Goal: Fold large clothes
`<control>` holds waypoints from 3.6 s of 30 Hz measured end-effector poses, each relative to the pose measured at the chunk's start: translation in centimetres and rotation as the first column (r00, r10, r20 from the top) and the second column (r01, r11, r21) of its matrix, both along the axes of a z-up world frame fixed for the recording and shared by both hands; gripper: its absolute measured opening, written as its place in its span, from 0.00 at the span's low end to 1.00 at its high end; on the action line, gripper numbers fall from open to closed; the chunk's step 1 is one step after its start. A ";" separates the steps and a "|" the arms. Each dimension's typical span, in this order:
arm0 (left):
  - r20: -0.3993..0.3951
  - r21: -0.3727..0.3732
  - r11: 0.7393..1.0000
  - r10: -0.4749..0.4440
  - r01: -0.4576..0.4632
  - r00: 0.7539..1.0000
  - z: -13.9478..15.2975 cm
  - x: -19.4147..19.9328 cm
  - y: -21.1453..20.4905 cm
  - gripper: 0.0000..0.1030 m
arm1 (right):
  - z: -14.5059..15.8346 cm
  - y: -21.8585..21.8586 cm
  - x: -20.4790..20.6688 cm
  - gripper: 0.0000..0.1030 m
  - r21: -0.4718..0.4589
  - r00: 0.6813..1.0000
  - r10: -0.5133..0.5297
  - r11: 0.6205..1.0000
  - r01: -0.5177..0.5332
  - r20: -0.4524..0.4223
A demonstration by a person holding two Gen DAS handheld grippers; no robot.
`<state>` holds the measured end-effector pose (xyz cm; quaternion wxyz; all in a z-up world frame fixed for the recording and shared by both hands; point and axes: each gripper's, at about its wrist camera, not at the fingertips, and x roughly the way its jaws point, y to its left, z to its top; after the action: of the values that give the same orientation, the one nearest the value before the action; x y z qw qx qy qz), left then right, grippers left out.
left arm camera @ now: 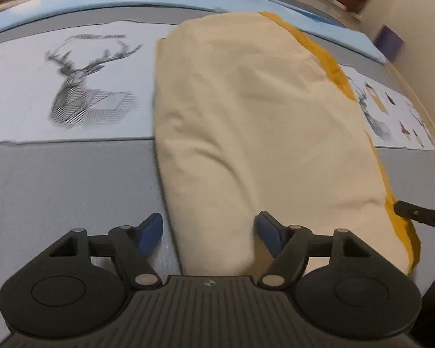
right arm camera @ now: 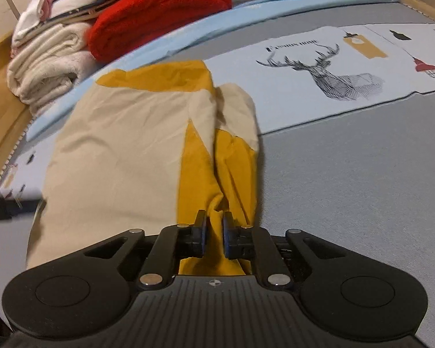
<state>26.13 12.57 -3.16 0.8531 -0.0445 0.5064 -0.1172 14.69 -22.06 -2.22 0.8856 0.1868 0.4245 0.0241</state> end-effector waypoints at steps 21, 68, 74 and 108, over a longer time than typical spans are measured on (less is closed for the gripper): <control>0.396 0.098 0.990 0.057 -0.104 0.917 12.3 -25.1 -5.6 1.00 | 10.1 0.7 -14.4 0.91 -0.332 0.959 0.062 0.943 0.035 0.278; 0.326 0.136 0.964 0.174 -0.229 0.929 8.9 -31.2 -9.6 0.99 | 9.4 7.4 -25.6 0.95 -0.337 0.954 0.078 0.941 0.025 0.289; 0.326 0.138 0.964 0.171 -0.226 0.930 8.8 -31.2 -9.8 0.99 | 9.3 7.6 -25.5 0.95 -0.338 0.954 0.085 0.941 0.018 0.287; 0.326 0.141 0.968 0.152 -0.207 0.933 8.4 -31.2 -10.1 0.99 | 9.0 7.8 -25.6 0.95 -0.351 0.956 0.105 0.936 -0.002 0.275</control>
<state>-5.11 2.46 5.25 0.9302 0.0028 0.3671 0.0006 -10.93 -14.23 6.73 0.9561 0.0106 0.2929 0.0001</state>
